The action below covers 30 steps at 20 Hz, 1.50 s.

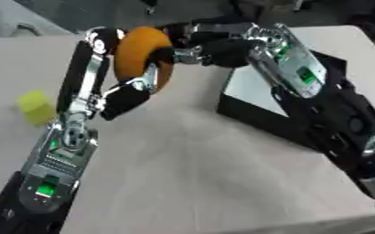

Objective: Pick up the objects with one hand, pass them to the other hand, and then place them into the box on the other side of the table.

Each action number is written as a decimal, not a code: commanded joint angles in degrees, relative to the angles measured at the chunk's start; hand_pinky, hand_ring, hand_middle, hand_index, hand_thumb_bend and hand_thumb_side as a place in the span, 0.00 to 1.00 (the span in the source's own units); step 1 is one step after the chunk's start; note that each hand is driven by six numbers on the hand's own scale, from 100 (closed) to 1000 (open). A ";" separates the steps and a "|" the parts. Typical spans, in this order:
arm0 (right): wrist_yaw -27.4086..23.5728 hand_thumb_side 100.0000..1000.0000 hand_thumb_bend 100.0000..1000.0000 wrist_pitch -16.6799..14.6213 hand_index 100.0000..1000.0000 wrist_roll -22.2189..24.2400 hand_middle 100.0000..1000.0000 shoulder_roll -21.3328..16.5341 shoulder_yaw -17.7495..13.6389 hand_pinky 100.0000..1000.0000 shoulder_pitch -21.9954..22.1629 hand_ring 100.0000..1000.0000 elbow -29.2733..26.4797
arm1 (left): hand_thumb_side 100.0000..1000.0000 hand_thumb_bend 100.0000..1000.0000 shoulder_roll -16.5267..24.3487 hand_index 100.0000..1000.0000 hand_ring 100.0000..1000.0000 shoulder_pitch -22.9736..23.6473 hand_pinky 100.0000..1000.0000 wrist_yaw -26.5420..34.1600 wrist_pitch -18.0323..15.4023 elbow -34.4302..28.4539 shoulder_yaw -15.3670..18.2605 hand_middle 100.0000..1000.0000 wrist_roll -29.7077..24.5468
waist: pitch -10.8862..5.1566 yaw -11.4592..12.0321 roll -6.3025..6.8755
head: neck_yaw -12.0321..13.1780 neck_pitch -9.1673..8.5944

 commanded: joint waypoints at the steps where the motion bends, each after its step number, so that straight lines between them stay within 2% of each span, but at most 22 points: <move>1: 0.47 0.44 0.00 0.28 1.00 -1.57 1.00 -0.16 0.01 1.00 -1.18 1.00 0.04 | 0.24 0.00 -0.73 0.54 0.41 -1.37 0.60 0.56 -0.61 -1.92 -0.29 0.32 -0.11 | -1.19 -0.01 -0.74 | -0.39 -0.38; 5: -1.46 0.39 0.00 1.36 0.99 -3.92 1.00 -0.07 -0.06 1.00 -1.16 1.00 0.17 | 0.24 0.00 -0.81 0.54 0.41 -1.14 0.60 0.83 -0.74 -1.81 -0.56 0.32 -0.42 | -1.14 -0.15 -0.70 | -0.68 0.04; 8: -3.91 0.38 0.00 2.66 0.86 -6.09 1.00 -0.14 -0.10 1.00 -1.21 1.00 0.03 | 0.22 0.00 -0.65 0.56 0.41 -0.99 0.60 0.77 -0.66 -1.73 -0.73 0.32 -0.85 | -1.10 -0.29 -0.62 | -0.84 0.24; 10: -5.53 0.37 0.00 3.24 0.81 -7.02 1.00 -0.25 -0.03 1.00 -1.21 1.00 -0.35 | 0.22 0.00 -0.53 0.56 0.42 -0.89 0.61 0.69 -0.46 -1.70 -0.81 0.33 -1.17 | -1.06 -0.35 -0.56 | -0.86 0.28; 11: -6.40 0.35 0.00 3.56 0.78 -7.36 1.00 -0.30 0.01 1.00 -1.18 1.00 -0.51 | 0.18 0.00 -0.45 0.57 0.42 -0.85 0.62 0.62 -0.39 -1.69 -0.88 0.33 -1.41 | -1.02 -0.39 -0.53 | -0.86 0.29; 12: -7.33 0.33 0.00 4.01 0.74 -7.76 0.99 -0.36 0.02 1.00 -1.15 1.00 -0.62 | 0.10 0.00 -0.36 0.58 0.43 -0.80 0.62 0.46 -0.30 -1.68 -0.96 0.34 -1.75 | -0.99 -0.44 -0.49 | -0.89 0.32; 13: -8.11 0.31 0.00 4.46 0.71 -8.16 0.98 -0.43 0.04 1.00 -1.15 1.00 -0.76 | 0.05 0.00 -0.30 0.59 0.43 -0.77 0.63 0.29 -0.22 -1.70 -0.98 0.34 -2.04 | -0.97 -0.47 -0.48 | -0.91 0.34; 14: -8.77 0.27 0.00 4.85 0.65 -8.55 0.95 -0.51 0.05 0.99 -1.17 1.00 -0.95 | 0.00 0.00 -0.24 0.61 0.44 -0.72 0.64 0.11 -0.13 -1.70 -1.02 0.36 -2.36 | -0.95 -0.52 -0.47 | -0.96 0.36; 17: -9.54 0.26 0.00 5.66 0.57 -9.53 0.91 -0.82 -0.07 0.97 -1.18 1.00 -1.49 | 0.00 0.00 -0.05 0.69 0.49 -0.67 0.68 -0.84 -0.18 -1.78 -1.25 0.42 -4.31 | -0.94 -0.63 -0.43 | -1.10 0.43; 18: -9.62 0.26 0.00 5.84 0.54 -9.92 0.90 -0.88 -0.13 0.97 -1.18 1.00 -1.55 | 0.00 0.01 0.00 0.76 0.52 -0.62 0.70 -1.35 -0.24 -1.85 -1.24 0.45 -4.96 | -0.95 -0.66 -0.43 | -1.18 0.48; 19: -9.68 0.25 0.00 5.99 0.53 -10.33 0.89 -0.94 -0.20 0.97 -1.17 1.00 -1.58 | 0.00 0.06 0.03 0.81 0.54 -0.57 0.72 -1.86 -0.22 -1.88 -1.20 0.48 -5.56 | -0.96 -0.69 -0.42 | -1.25 0.53; 20: -9.76 0.25 0.00 6.12 0.52 -10.80 0.88 -0.99 -0.30 0.96 -1.15 1.00 -1.58 | 0.00 0.18 0.08 0.88 0.58 -0.50 0.75 -2.42 -0.05 -1.86 -1.15 0.53 -6.12 | -0.97 -0.72 -0.42 | -1.28 0.56; 22: -9.99 0.25 0.00 6.37 0.51 -11.88 0.87 -1.14 -0.53 0.96 -1.07 1.00 -1.58 | 0.15 0.31 0.28 0.92 0.62 -0.29 0.76 -3.89 1.06 -1.73 -0.93 0.56 -6.91 | -0.99 -0.80 -0.42 | -1.01 0.45; 23: -10.12 0.25 0.00 6.48 0.50 -12.38 0.87 -1.26 -0.65 0.96 -0.99 1.00 -1.62 | 0.27 0.37 0.40 0.94 0.64 -0.11 0.78 -4.69 2.15 -1.65 -0.73 0.58 -6.87 | -1.00 -0.84 -0.40 | -0.79 0.31; 24: -10.26 0.25 0.00 6.60 0.50 -12.81 0.87 -1.40 -0.76 0.96 -0.90 1.00 -1.66 | 0.34 0.40 0.52 0.95 0.66 0.04 0.78 -5.42 3.48 -1.64 -0.58 0.60 -6.60 | -1.03 -0.90 -0.38 | -0.59 0.18; 25: -10.40 0.25 0.00 6.72 0.50 -13.26 0.87 -1.59 -0.96 0.96 -0.74 1.00 -1.70 | 0.35 0.41 0.71 0.96 0.66 0.25 0.78 -6.03 5.12 -1.62 -0.35 0.60 -6.01 | -1.06 -0.97 -0.34 | -0.38 -0.01; 27: -10.80 0.25 0.00 6.96 0.50 -14.26 0.87 -1.99 -1.47 0.96 -0.30 1.00 -1.82 | 0.44 0.43 1.27 0.97 0.68 0.74 0.79 -6.66 8.75 -1.80 0.12 0.62 -4.14 | -1.14 -1.13 -0.18 | -0.05 -0.28; 30: -11.42 0.26 0.00 7.23 0.50 -15.85 0.87 -2.69 -2.29 0.97 0.40 1.00 -2.10 | 0.49 0.44 2.46 0.98 0.69 1.63 0.79 -6.19 13.58 -2.40 0.75 0.64 -0.74 | -1.30 -1.45 0.13 | 0.11 -0.31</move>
